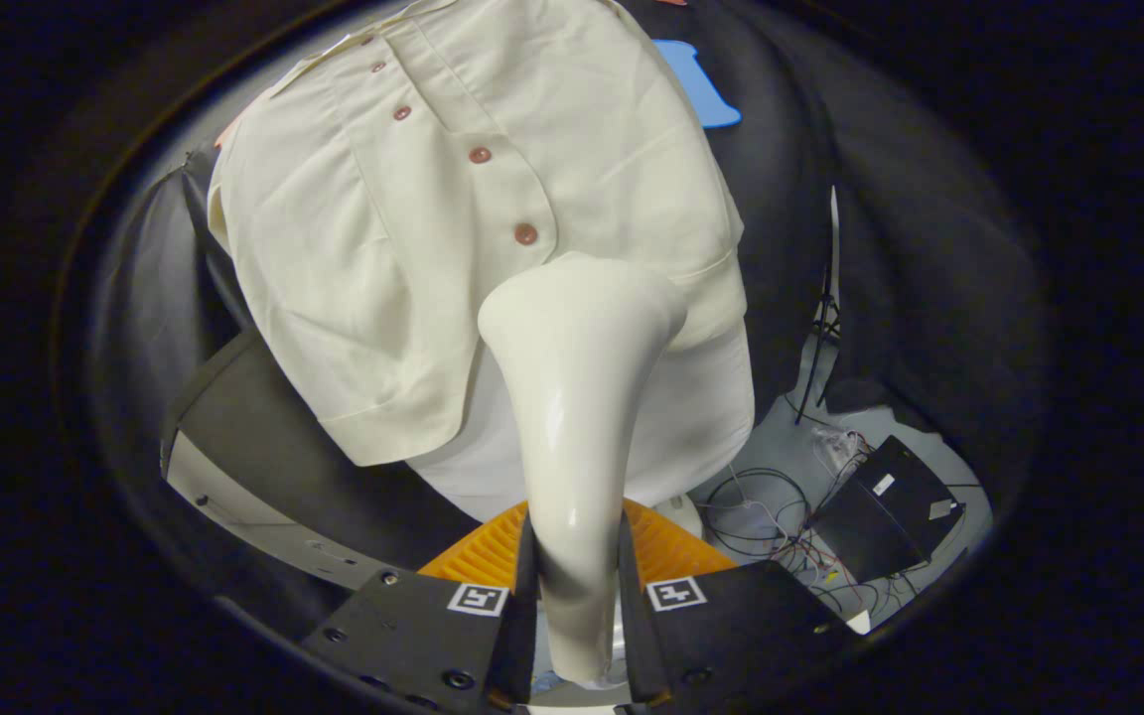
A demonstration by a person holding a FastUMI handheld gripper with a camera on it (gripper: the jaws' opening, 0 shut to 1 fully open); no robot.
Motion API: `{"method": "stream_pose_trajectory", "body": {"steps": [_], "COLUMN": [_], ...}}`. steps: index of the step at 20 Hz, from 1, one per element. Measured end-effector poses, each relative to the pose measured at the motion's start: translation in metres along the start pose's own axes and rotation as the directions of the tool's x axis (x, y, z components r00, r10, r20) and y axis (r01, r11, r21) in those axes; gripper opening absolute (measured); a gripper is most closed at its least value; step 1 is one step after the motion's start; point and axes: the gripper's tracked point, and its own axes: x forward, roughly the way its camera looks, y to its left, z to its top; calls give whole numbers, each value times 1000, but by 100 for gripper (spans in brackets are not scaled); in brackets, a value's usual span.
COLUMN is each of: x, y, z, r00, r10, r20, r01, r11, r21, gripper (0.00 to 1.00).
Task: Iron the clothes twice with a garment steamer, once on the left side and once on the right side.
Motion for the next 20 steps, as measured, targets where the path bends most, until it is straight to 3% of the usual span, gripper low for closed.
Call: {"method": "stream_pose_trajectory", "body": {"steps": [5,9,13,20], "x": [-69,-114,-152,-179], "y": [39,69,107,171], "z": [39,50,40,7], "r00": [991,978,962,959], "r10": [30,15,5,-19], "r20": [131,206,272,281], "r01": [-25,-1,7,24], "r11": [999,998,999,1000], "r21": [-39,-65,-44,-15], "gripper": [36,36,36,36]}}
